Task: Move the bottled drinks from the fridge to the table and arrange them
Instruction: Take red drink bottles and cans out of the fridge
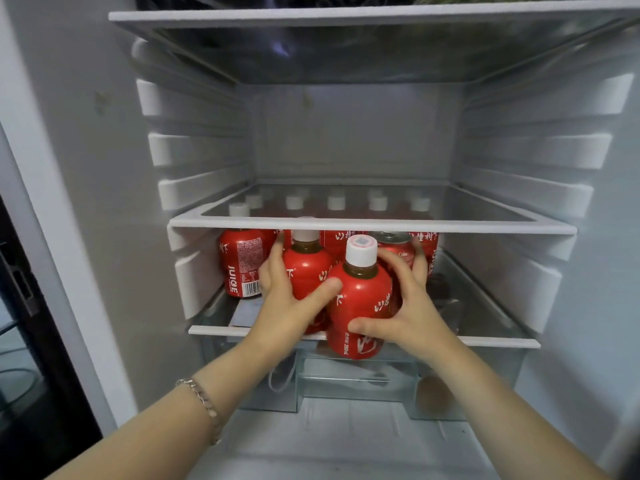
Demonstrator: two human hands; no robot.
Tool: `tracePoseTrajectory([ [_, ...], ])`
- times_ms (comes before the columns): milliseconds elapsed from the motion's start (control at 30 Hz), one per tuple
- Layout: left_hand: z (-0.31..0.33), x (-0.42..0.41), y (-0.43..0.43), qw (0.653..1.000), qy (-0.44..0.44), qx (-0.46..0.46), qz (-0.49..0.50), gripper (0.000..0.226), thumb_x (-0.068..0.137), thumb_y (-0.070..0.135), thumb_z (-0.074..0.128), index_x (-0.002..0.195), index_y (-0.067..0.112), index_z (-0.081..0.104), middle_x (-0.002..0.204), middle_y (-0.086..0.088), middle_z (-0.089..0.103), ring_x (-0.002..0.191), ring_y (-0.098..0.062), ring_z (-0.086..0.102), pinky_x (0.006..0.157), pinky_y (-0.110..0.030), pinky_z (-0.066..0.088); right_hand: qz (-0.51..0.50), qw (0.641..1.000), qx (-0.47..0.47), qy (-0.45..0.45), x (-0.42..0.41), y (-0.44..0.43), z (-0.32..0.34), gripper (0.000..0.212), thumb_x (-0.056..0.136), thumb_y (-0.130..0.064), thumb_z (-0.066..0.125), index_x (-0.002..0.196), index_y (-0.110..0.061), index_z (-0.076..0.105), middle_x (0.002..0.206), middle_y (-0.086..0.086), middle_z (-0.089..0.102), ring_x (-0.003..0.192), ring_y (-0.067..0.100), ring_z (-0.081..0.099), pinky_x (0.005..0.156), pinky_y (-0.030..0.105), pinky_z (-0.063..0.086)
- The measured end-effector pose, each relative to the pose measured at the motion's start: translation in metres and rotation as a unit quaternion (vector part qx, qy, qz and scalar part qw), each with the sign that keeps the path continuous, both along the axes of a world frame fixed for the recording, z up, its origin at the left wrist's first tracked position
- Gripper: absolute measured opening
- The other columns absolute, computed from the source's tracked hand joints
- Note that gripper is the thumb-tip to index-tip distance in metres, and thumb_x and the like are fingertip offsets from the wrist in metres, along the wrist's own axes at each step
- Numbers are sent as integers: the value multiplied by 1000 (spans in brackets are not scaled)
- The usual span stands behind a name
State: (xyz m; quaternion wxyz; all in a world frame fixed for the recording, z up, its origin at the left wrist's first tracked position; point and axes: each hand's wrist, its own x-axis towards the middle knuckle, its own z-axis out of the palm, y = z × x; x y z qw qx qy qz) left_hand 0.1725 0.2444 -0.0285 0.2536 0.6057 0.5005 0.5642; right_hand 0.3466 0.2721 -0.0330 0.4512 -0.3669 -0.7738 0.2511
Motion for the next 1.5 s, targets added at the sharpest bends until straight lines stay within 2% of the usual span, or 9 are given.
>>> tracePoseTrajectory([
  [100, -3, 3, 2, 997, 41, -5, -62, 109, 41, 71, 74, 127, 64, 6, 146, 6, 17, 134, -10, 29, 110, -36, 35, 7, 1000, 7, 15, -2, -1, -3, 78, 32, -61, 75, 103, -68, 42, 150, -19, -8, 135, -1, 14, 103, 11, 29],
  [167, -5, 0, 8, 994, 36, -13, -100, 104, 38, 76, 77, 116, 75, 9, 147, 3, 22, 135, -17, 33, 107, -48, 38, 13, 1000, 3, 9, -3, 0, -2, 77, 34, -62, 73, 104, -62, 40, 150, -18, -4, 132, 0, 20, 104, 17, 32],
  [433, -10, -5, 20, 985, 59, -28, -160, 116, 36, 77, 76, 121, 75, -2, 148, 2, 16, 138, -22, 29, 106, -53, 37, 39, 999, 15, 35, -6, 1, -11, 87, 27, -85, 68, 108, -68, 41, 148, -13, 11, 128, 0, 35, 97, 18, 41],
  [533, -12, -7, 24, 986, 61, -18, -152, 118, 37, 81, 73, 128, 69, -2, 148, 0, 18, 137, -21, 30, 106, -52, 38, 35, 999, 16, 37, -11, 3, -11, 86, 29, -87, 65, 108, -67, 39, 144, -12, 13, 126, 4, 37, 96, 18, 44],
  [667, -15, -5, 16, 990, 38, 8, -135, 108, 40, 84, 67, 127, 66, 6, 146, -1, 23, 134, -18, 35, 106, -49, 40, 19, 996, 37, 74, -21, -1, -16, 74, 37, -84, 68, 105, -72, 42, 147, -9, 12, 134, 16, 35, 103, 43, 46],
  [1033, -17, -9, -15, 982, 8, 59, -180, 119, 45, 81, 68, 142, 53, 4, 151, 1, 20, 140, -17, 30, 110, -50, 33, 16, 990, 57, 129, -27, -43, -17, 73, 45, -75, 73, 113, -61, 51, 152, -9, 6, 137, 18, 34, 103, 47, 44],
  [1200, -12, -7, -49, 979, -20, 71, -191, 113, 54, 73, 69, 141, 43, 5, 151, -1, 22, 135, -11, 38, 100, -25, 43, 38, 992, 46, 116, -29, -65, -15, 75, 42, -79, 70, 112, -60, 51, 153, -10, 4, 139, 16, 31, 106, 46, 40],
  [1433, -26, -23, -127, 997, -41, 49, -35, 128, 46, 79, 68, 146, 38, 1, 148, 5, 27, 132, -14, 42, 99, -33, 47, 142, 987, 14, 75, -52, -108, -18, 74, 38, -70, 73, 107, -69, 46, 148, -23, 3, 136, -3, 25, 110, 32, 38],
  [1500, -34, -27, -164, 997, -47, 40, 38, 127, 44, 81, 68, 145, 40, 4, 148, 3, 27, 130, -13, 44, 95, -28, 49, 204, 976, -5, 76, -65, -129, -26, 75, 37, -74, 73, 107, -69, 46, 147, -24, 4, 135, 3, 29, 106, 36, 42],
])
